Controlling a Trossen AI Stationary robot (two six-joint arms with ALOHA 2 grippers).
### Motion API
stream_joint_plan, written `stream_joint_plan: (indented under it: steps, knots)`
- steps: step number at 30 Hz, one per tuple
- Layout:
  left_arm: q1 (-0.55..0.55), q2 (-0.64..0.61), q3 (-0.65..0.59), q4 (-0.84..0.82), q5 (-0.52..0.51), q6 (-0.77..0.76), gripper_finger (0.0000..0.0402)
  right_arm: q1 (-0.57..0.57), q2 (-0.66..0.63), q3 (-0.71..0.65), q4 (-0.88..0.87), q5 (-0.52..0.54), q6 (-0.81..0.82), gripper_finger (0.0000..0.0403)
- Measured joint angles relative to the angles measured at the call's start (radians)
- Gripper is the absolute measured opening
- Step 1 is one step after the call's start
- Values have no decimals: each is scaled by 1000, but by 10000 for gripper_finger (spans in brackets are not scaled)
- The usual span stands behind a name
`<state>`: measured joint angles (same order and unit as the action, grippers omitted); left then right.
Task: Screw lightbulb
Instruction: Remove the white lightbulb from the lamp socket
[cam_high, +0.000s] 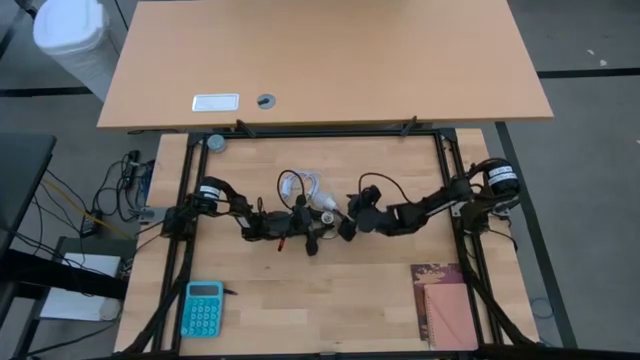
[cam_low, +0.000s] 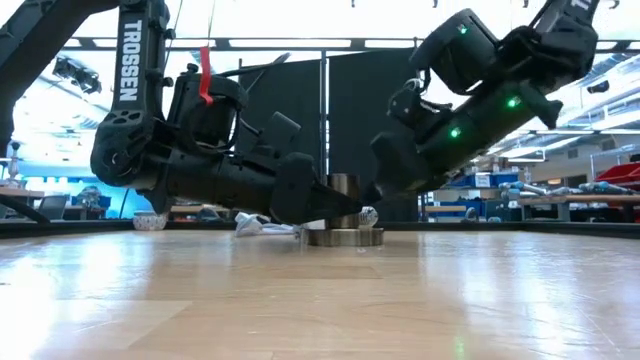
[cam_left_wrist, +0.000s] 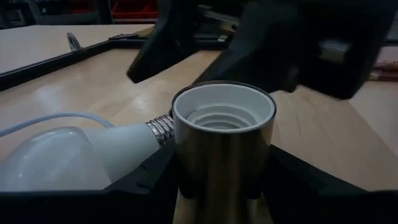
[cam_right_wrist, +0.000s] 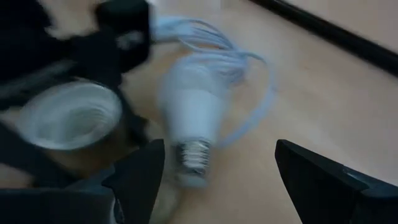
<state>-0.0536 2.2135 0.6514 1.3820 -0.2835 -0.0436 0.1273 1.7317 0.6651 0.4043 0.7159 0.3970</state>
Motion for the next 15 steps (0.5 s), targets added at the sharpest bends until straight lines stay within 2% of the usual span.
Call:
stream_joint_plan:
  steps: [4,11,15]
  knots:
    - [0,1,-3,3,4,11,193,-35,0,-18,35,-144,-31,308]
    - [1,3,-7,24,6,18,193,-47,6,-19,50,-166,-84,308]
    - [1,4,-9,38,5,18,193,-50,82,-18,154,-200,-99,307]
